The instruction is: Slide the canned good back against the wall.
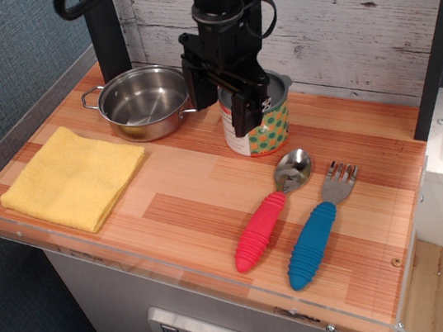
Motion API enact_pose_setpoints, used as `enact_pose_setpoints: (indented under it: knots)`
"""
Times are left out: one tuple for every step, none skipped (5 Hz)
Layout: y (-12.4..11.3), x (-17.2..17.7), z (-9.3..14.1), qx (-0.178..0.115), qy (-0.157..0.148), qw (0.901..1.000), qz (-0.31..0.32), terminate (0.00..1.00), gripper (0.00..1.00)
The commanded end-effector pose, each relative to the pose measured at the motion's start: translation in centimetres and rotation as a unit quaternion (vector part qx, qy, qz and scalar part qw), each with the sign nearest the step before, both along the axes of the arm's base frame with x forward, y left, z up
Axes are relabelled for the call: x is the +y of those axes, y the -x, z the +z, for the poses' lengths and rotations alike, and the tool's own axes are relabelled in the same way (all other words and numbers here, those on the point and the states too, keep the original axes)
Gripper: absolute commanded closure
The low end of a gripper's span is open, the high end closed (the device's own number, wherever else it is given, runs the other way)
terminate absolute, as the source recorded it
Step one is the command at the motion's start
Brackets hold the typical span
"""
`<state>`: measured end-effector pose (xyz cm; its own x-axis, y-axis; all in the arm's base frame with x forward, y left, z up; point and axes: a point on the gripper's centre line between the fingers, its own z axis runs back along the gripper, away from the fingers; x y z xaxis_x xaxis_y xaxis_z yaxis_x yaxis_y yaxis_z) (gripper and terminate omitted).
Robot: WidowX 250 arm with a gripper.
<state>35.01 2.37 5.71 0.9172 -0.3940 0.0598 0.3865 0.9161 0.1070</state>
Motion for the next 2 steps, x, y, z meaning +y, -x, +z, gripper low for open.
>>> enact_pose_setpoints:
  knots:
    - [-2.53, -1.49, 1.71, -0.037, 0.008, 0.9993, -0.004, 0.00, 0.00]
    - [-3.00, -2.32, 1.95, -0.044, 0.009, 0.9990, 0.001, 0.00, 0.00]
